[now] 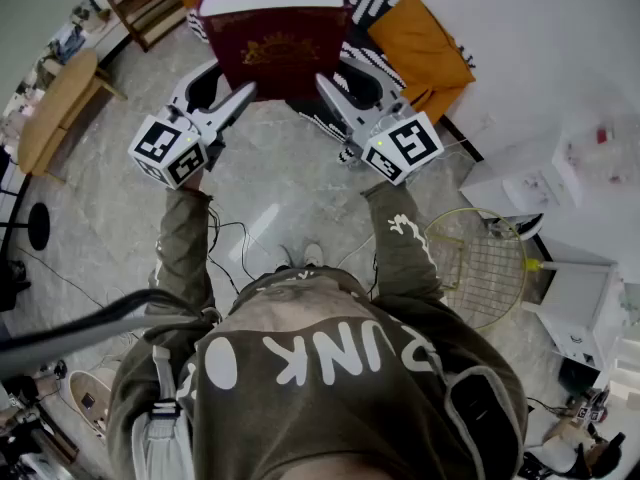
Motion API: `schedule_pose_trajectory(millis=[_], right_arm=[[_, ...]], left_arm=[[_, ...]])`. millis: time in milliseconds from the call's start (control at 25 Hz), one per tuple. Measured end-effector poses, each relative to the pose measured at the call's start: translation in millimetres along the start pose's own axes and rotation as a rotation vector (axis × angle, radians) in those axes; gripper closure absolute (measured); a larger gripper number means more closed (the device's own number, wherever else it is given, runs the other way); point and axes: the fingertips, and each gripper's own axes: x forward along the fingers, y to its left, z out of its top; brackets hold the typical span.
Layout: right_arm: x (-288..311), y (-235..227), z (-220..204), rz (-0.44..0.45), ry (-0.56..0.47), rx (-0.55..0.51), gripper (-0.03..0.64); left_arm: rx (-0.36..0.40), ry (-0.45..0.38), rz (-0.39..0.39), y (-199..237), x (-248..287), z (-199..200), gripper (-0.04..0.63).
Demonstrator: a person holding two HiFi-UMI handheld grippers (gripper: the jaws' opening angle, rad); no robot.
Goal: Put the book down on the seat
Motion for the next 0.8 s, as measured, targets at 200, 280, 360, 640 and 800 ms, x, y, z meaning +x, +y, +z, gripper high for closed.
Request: schedule_pose_trajectory(millis=[200,280,360,640,800], right_arm=[[0,-1,0,-0.001,0.001,-0.002,0.502],[0,-1,-1,-0.002,0.001,-0.003,0.502],[0,-2,-3,-0.004,0.002,-0.003,0.502],[1,-2,-9,0.033,0.015,0.026,0.497],[2,-4,-11,0.035,0.009,0.024,0.497]], left_arm=[[0.003,-0.001,0.001,0,1,1,0.345],[0.003,0.0,0.002,1,1,0,0.345],[0.002,-0.001,0.001,1,1,-2,0.345],[-0.004,0.014,-0.001,3,2,-8,0.345],[-0.003,0.013,0.004,5,3,-11,0.345]])
